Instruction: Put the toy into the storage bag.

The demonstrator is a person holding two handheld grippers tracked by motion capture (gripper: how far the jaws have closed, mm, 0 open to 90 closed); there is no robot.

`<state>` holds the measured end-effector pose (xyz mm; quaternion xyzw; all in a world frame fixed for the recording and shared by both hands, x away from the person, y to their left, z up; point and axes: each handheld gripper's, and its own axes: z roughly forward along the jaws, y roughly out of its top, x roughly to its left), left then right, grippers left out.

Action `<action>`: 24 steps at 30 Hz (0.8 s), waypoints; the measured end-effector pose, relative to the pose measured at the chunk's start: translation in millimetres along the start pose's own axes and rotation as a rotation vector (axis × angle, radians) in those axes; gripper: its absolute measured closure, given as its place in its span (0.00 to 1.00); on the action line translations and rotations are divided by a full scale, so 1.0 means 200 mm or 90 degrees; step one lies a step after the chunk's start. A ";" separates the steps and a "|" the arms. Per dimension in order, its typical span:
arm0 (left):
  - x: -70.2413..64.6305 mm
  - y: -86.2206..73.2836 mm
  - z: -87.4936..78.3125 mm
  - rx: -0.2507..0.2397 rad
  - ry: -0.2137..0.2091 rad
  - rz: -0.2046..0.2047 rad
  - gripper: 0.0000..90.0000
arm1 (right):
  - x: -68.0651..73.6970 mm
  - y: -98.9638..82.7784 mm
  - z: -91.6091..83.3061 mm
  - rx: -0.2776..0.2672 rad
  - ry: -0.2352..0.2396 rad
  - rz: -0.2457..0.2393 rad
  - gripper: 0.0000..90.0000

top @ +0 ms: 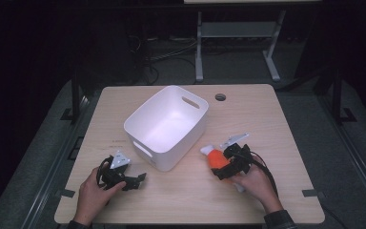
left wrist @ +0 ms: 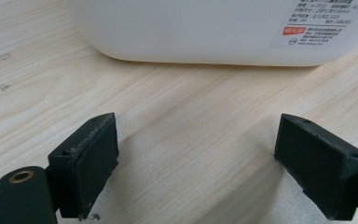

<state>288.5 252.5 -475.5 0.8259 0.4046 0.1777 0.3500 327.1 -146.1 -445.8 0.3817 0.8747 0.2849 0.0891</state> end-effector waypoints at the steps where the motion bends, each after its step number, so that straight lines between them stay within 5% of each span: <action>1: 0.00 0.00 0.00 0.000 0.000 0.000 0.14 | 0.00 0.00 0.01 0.004 -0.001 -0.001 0.00; 15: 0.00 0.00 0.00 0.000 0.000 0.000 0.14 | 0.01 -0.03 0.07 0.039 -0.005 -0.015 0.00; 24: 0.00 0.00 0.00 0.000 0.000 0.000 0.14 | 0.01 -0.04 0.06 0.039 0.009 -0.016 0.16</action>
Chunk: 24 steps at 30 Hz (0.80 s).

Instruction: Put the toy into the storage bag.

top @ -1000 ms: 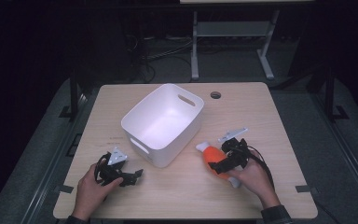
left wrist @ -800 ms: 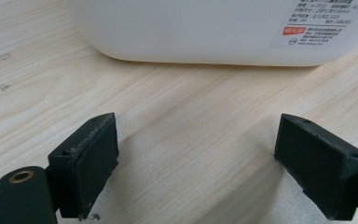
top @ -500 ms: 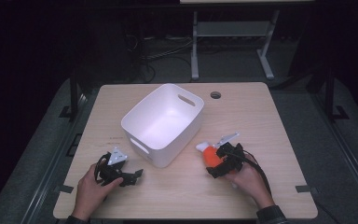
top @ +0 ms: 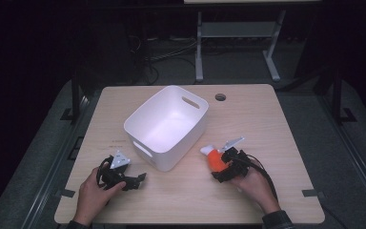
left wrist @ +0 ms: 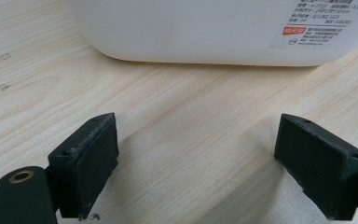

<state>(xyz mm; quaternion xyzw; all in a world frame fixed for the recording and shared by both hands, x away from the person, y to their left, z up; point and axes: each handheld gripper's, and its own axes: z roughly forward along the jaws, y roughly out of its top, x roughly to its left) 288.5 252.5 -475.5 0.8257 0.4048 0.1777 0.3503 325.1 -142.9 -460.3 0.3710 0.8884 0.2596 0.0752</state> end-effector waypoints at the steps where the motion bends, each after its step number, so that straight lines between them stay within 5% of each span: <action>1: 0.00 0.00 0.00 0.000 0.000 0.000 0.14 | 0.00 0.00 0.00 -0.001 0.004 0.002 0.17; 11: 0.00 0.00 0.00 0.000 0.000 0.000 0.14 | 0.00 0.00 -0.03 -0.012 0.010 -0.020 0.35; 24: 0.00 0.00 0.00 0.000 0.000 0.000 0.14 | -0.02 -0.01 -0.07 -0.015 0.031 -0.046 0.33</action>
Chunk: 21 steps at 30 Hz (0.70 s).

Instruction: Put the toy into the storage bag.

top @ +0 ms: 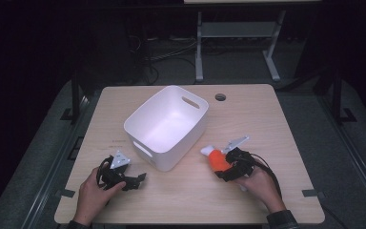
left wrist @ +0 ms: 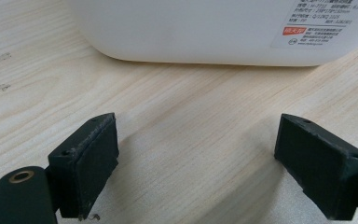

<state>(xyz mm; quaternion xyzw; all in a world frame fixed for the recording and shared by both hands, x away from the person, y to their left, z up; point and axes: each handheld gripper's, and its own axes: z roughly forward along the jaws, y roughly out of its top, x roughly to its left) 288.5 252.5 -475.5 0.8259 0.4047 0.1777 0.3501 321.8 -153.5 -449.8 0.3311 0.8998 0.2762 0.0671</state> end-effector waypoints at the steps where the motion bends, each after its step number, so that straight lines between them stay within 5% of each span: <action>1: 0.00 0.00 0.00 0.000 0.000 0.000 0.14 | 0.00 0.00 -0.01 -0.001 0.004 -0.003 0.33; 21: 0.00 0.00 0.00 -0.001 0.000 -0.001 0.14 | -0.04 0.04 -0.12 -0.041 0.056 -0.063 0.31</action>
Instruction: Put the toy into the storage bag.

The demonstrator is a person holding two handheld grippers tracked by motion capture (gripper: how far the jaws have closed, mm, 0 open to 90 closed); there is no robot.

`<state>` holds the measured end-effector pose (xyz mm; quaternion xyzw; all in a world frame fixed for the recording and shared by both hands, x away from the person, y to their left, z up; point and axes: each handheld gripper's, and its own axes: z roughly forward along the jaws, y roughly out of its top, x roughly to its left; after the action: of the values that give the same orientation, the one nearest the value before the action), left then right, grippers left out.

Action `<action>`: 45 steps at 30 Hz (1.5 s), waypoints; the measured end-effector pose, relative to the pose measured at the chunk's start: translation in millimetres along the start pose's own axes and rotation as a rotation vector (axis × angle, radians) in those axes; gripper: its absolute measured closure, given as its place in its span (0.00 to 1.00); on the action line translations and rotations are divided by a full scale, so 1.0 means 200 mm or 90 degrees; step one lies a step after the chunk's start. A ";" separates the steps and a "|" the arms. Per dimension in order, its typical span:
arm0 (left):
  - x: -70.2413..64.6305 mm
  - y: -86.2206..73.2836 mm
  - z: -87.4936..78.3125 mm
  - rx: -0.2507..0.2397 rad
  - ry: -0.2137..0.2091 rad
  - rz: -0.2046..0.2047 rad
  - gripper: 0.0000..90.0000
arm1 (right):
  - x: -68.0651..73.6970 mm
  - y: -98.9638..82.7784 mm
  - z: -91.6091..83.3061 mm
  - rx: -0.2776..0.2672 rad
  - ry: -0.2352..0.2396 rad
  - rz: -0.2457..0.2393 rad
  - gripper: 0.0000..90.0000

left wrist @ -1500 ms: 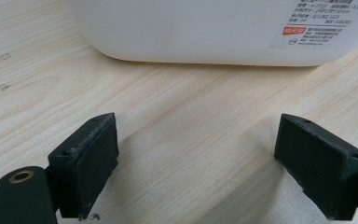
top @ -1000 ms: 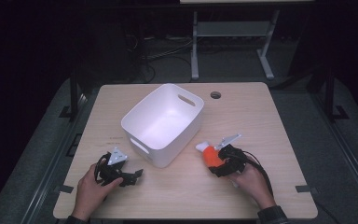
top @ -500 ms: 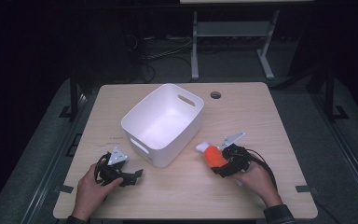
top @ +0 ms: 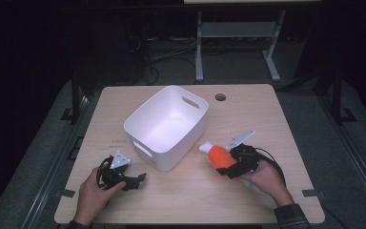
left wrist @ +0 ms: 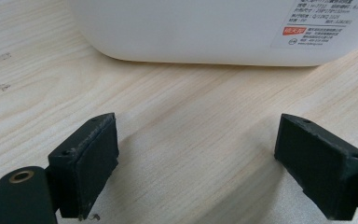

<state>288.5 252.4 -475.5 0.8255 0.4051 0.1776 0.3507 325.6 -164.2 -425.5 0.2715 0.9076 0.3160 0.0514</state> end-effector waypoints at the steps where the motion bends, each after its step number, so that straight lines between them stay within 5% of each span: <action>1: 0.00 0.00 0.00 0.000 0.000 0.000 0.14 | 0.00 0.01 -0.01 -0.001 0.000 -0.002 0.31; 45: 0.00 0.00 0.00 -0.001 0.000 -0.003 0.14 | -0.05 0.24 -0.30 -0.076 0.045 -0.081 0.31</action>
<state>288.4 252.1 -475.5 0.8242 0.4071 0.1769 0.3517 340.9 -171.4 -348.7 0.1984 0.9039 0.3748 0.0553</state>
